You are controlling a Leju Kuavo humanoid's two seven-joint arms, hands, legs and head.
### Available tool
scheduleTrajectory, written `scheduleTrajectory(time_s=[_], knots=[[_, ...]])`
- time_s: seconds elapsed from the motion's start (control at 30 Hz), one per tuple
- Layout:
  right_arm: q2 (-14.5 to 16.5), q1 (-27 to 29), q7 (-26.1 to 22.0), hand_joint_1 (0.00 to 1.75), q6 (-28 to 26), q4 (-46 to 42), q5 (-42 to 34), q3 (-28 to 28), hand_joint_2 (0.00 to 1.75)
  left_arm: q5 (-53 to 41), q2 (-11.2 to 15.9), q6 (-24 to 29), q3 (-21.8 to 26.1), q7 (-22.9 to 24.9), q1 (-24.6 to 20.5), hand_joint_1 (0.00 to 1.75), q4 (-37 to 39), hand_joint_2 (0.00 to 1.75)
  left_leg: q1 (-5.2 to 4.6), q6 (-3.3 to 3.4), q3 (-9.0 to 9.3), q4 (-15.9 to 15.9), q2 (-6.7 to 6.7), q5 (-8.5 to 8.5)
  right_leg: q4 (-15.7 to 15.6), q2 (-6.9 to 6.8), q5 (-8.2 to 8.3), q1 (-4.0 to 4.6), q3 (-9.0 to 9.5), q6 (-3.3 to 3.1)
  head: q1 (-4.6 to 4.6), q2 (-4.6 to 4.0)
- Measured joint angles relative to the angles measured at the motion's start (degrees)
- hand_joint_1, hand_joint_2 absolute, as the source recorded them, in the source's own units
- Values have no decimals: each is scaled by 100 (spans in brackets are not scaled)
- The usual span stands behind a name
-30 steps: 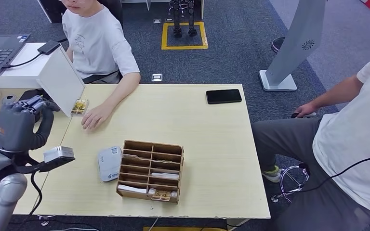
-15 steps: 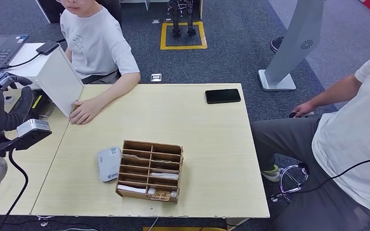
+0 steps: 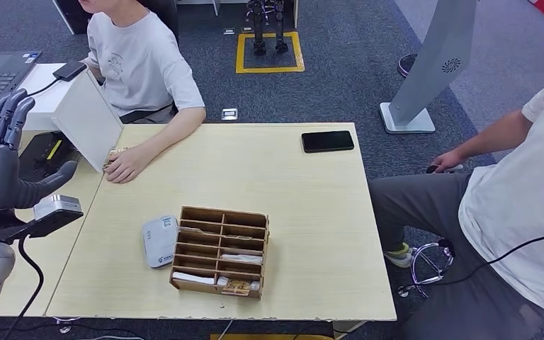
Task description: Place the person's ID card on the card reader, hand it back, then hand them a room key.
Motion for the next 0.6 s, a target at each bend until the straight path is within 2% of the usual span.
scheduleTrajectory(time_s=[0.23,0.4,0.5,0.6], knots=[[-9,4,2,0,-1,7,4,-1,175,113,59,-115,0,-39,187,0,-114,175,-1,0,0,0,0,0,0,0,0,0,0,0,0,0],[-10,5,8,0,7,13,23,-2,175,-129,103,-464,-94,-257,363,0,-133,175,-1,0,1,0,1,0,0,1,0,-1,-3,0,-1,0],[-10,1,33,0,10,15,56,-2,175,-495,70,-532,-441,-391,467,0,-131,175,-2,0,1,0,0,0,-1,1,0,-1,-4,1,-1,0],[-10,-7,55,0,32,13,112,-2,175,-996,-35,-510,-1050,-416,493,0,-86,175,-6,1,0,0,0,-1,-3,1,1,-5,-3,2,-1,0]])
